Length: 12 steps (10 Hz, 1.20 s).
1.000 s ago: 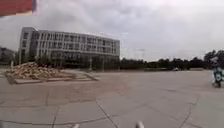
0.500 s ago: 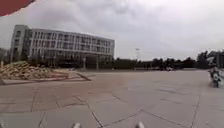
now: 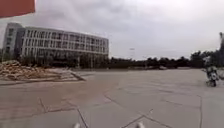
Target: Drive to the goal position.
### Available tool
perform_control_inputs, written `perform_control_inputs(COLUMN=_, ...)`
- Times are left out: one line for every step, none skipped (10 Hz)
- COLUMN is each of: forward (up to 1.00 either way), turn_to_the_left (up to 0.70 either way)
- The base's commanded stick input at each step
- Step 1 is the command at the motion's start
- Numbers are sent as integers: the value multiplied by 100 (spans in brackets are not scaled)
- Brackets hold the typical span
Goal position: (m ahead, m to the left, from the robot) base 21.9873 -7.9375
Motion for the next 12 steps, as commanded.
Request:
perform_control_inputs(forward=50, turn_to_the_left=-21)
perform_control_inputs(forward=50, turn_to_the_left=-5)
perform_control_inputs(forward=50, turn_to_the_left=-2)
perform_control_inputs(forward=50, turn_to_the_left=0)
perform_control_inputs(forward=50, turn_to_the_left=0)
perform_control_inputs(forward=50, turn_to_the_left=0)
perform_control_inputs(forward=50, turn_to_the_left=0)
perform_control_inputs(forward=50, turn_to_the_left=0)
perform_control_inputs(forward=50, turn_to_the_left=0)
perform_control_inputs(forward=50, turn_to_the_left=0)
perform_control_inputs(forward=50, turn_to_the_left=0)
perform_control_inputs(forward=50, turn_to_the_left=0)
